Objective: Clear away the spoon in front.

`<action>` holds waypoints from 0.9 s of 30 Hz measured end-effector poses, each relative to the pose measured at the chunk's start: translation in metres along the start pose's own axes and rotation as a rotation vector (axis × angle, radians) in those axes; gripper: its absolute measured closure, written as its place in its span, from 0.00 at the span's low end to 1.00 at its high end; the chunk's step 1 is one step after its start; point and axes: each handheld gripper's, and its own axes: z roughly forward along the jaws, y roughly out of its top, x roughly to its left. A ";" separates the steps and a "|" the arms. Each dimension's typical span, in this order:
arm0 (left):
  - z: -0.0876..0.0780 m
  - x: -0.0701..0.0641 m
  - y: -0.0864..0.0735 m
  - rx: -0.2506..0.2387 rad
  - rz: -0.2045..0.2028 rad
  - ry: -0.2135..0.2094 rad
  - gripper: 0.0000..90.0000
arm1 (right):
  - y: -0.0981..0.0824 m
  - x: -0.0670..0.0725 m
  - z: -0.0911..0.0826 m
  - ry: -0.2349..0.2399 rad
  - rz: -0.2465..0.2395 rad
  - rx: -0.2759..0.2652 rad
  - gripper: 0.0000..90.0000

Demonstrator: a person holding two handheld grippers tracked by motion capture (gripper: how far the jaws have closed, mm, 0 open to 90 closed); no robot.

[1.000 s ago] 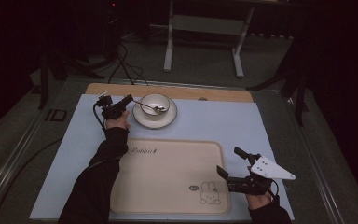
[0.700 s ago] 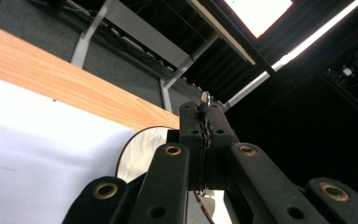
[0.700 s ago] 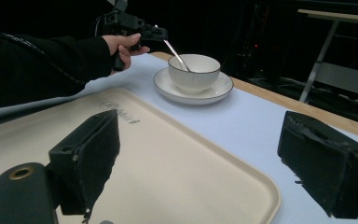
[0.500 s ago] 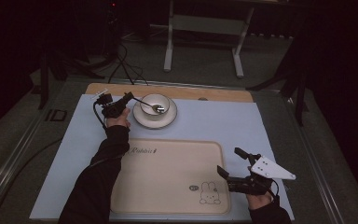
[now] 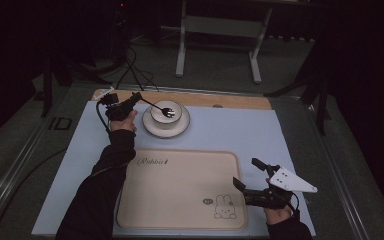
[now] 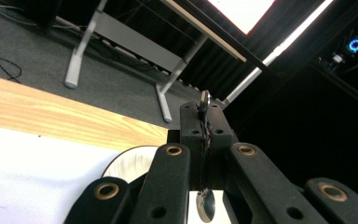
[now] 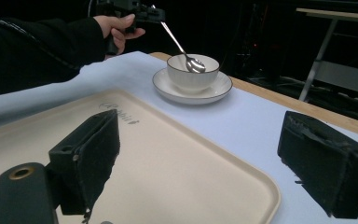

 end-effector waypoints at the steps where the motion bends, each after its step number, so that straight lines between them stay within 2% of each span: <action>1: -0.001 -0.001 0.002 0.008 0.007 -0.006 1.00 | 0.000 0.000 0.000 0.000 -0.001 0.001 0.14; 5: -0.007 -0.011 0.012 0.015 0.052 -0.018 1.00 | 0.000 0.000 0.000 -0.001 -0.002 0.002 0.14; 11: -0.019 -0.021 0.026 0.026 0.074 -0.041 1.00 | 0.000 0.000 0.000 -0.002 -0.001 0.003 0.14; 18: -0.035 -0.027 0.041 0.043 0.104 -0.061 1.00 | 0.000 0.002 0.001 -0.003 -0.004 0.002 0.14; 27: -0.062 -0.035 0.055 0.107 0.167 -0.123 1.00 | 0.001 0.003 0.001 -0.005 -0.006 0.001 0.14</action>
